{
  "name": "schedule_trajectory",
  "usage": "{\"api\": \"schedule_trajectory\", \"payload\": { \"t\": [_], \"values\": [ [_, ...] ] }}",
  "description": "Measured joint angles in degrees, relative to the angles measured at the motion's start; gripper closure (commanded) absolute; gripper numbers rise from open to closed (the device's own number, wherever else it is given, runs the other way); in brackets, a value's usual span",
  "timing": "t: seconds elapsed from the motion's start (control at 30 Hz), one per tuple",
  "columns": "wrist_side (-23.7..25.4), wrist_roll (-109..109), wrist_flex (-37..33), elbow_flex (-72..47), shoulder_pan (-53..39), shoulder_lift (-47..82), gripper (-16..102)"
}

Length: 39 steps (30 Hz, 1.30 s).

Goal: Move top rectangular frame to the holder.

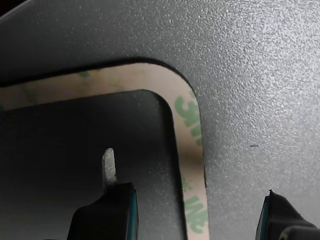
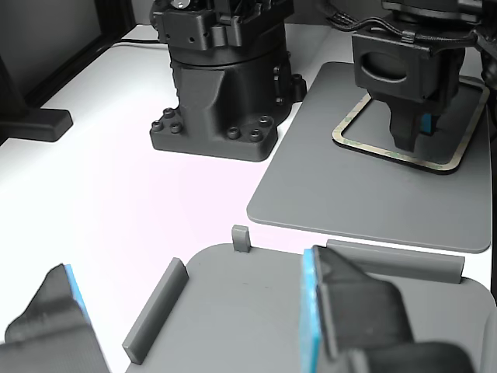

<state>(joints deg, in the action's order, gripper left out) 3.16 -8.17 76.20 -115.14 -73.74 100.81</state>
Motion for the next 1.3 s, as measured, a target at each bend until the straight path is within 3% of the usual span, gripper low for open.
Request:
{"api": "schedule_trajectory", "payload": {
  "t": [1.3],
  "values": [
    [-0.8,5.8,-0.1,2.4,2.3,-7.7,23]
  ]
}}
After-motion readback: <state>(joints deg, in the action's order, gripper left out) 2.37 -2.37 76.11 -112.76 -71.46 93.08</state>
